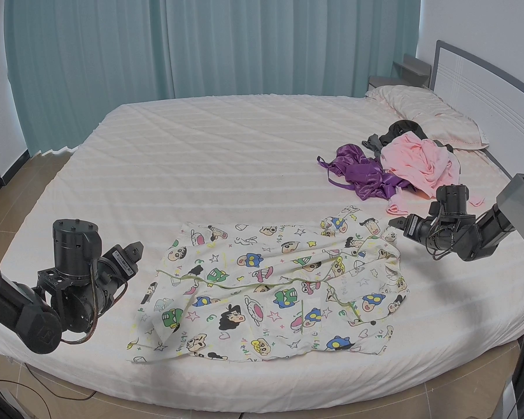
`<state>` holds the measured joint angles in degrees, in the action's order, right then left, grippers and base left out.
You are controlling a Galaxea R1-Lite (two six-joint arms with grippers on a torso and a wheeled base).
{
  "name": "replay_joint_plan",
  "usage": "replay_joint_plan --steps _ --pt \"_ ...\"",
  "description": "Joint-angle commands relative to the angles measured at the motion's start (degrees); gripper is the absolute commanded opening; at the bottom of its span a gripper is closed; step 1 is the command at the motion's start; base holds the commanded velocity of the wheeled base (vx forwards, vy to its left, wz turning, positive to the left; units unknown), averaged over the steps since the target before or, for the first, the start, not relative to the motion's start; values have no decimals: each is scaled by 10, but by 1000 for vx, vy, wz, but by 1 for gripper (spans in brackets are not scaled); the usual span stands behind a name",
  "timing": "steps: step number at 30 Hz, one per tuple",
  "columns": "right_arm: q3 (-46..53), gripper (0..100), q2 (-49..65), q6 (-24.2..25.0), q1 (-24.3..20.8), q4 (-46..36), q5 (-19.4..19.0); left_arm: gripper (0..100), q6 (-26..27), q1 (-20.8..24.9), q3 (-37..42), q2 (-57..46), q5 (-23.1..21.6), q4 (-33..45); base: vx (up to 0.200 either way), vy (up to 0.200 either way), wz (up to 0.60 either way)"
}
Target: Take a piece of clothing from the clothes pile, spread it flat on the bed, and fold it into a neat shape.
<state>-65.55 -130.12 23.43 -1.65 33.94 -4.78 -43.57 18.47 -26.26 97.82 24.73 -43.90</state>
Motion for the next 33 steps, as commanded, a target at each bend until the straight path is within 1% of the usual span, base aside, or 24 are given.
replay_joint_plan --steps 1,8,11,13,19,25,26,29,33 --pt "42 100 44 -1 -3 9 -16 100 -1 2 1 4 1 -2 0 0 0" --pt "56 100 45 12 -5 9 -16 100 -2 1 -5 17 1 -3 0 0 0" --pt "63 100 50 22 -13 10 -15 100 -21 1 -6 18 -2 -6 0 0 0" --pt "73 100 58 26 -18 10 -16 100 -21 0 -6 20 -3 -5 0 0 0" --pt "101 100 85 37 -31 10 -18 100 -20 0 -5 26 -1 -7 200 0 0" --pt "122 100 94 37 -32 20 -23 100 -22 0 -7 30 -4 -6 0 0 0" --pt "135 100 94 38 -35 40 -23 100 -22 0 -8 38 -3 -7 0 0 0" --pt "151 100 94 40 -39 61 -23 100 -21 1 -7 43 -3 -7 0 0 0" --pt "170 100 94 73 -46 90 -23 100 -20 1 -11 57 -5 -6 0 0 0"
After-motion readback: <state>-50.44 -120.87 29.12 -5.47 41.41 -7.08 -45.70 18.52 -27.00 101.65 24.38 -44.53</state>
